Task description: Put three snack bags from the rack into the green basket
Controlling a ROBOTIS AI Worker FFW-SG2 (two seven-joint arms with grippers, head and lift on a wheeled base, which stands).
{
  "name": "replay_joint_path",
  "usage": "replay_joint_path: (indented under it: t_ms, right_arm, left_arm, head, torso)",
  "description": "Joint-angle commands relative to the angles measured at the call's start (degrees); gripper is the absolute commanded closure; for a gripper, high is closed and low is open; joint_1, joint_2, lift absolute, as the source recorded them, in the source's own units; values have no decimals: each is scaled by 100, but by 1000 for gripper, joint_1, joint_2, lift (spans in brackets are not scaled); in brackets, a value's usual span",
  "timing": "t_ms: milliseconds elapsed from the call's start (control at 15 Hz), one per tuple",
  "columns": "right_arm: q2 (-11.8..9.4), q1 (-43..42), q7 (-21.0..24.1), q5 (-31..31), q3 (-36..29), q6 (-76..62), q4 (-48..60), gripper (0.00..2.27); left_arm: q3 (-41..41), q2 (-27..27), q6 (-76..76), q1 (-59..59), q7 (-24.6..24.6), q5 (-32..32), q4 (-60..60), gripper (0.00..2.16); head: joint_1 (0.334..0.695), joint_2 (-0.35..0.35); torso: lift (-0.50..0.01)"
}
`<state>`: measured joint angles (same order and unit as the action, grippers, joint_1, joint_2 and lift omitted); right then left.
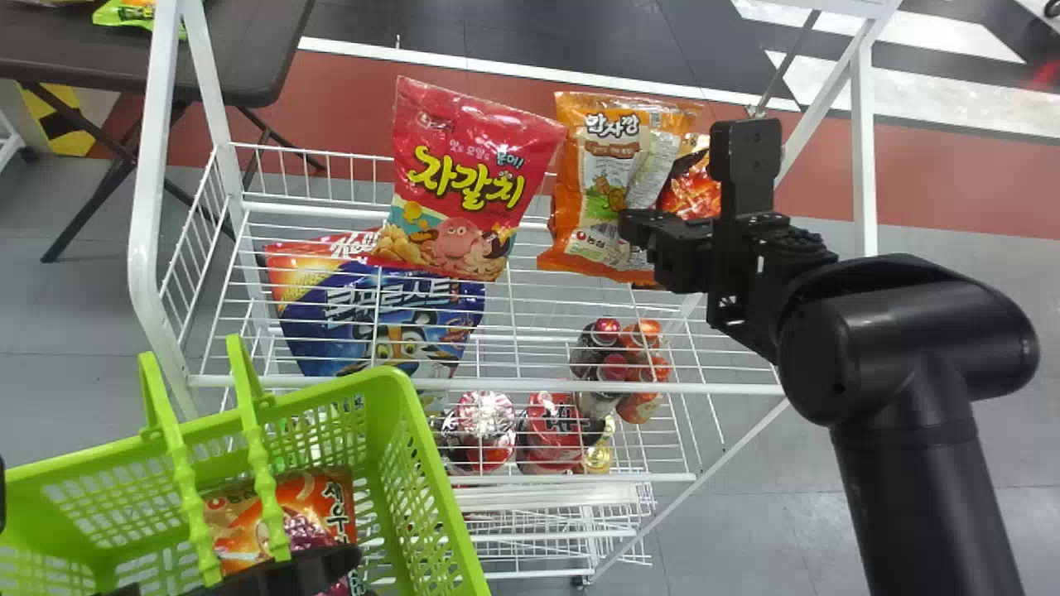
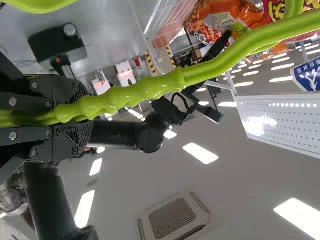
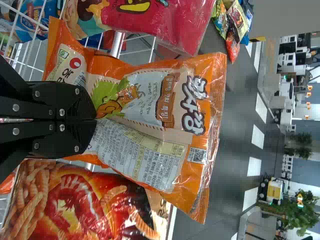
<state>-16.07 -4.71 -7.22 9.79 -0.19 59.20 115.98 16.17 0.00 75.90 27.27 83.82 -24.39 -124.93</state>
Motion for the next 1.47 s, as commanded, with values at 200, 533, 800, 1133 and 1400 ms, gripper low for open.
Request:
replay_joint_path:
  t_ms: [200, 533, 800, 1133, 1400]
  right_arm:
    - [7, 93, 98, 32, -183, 246, 259, 2253]
    - [-11, 603, 63, 805, -465, 1319, 1480, 2253]
    - [-46, 814, -7, 1438, -509, 2531, 2280, 2253]
    - [-2, 937, -34, 1816, 168, 3088, 2728, 2253]
    - [200, 937, -25, 2132, 722, 3088, 2825, 2253]
  left_arm:
    - [0, -15, 0, 32, 3, -5, -14, 2148]
    - [0, -15, -18, 85, -6, -22, -49, 2148]
    - [-53, -15, -18, 50, -50, -14, -58, 2148]
    - [-141, -15, 35, -56, -129, 4, -128, 2148]
    - [-229, -15, 53, -64, -164, 13, -146, 2148]
  head:
    - [695, -276]
    - [695, -275]
    - [695, -250]
    - [695, -181]
    - [695, -79]
  torso:
    - [0]
    - [0]
    - [0]
    - [0]
    - [0]
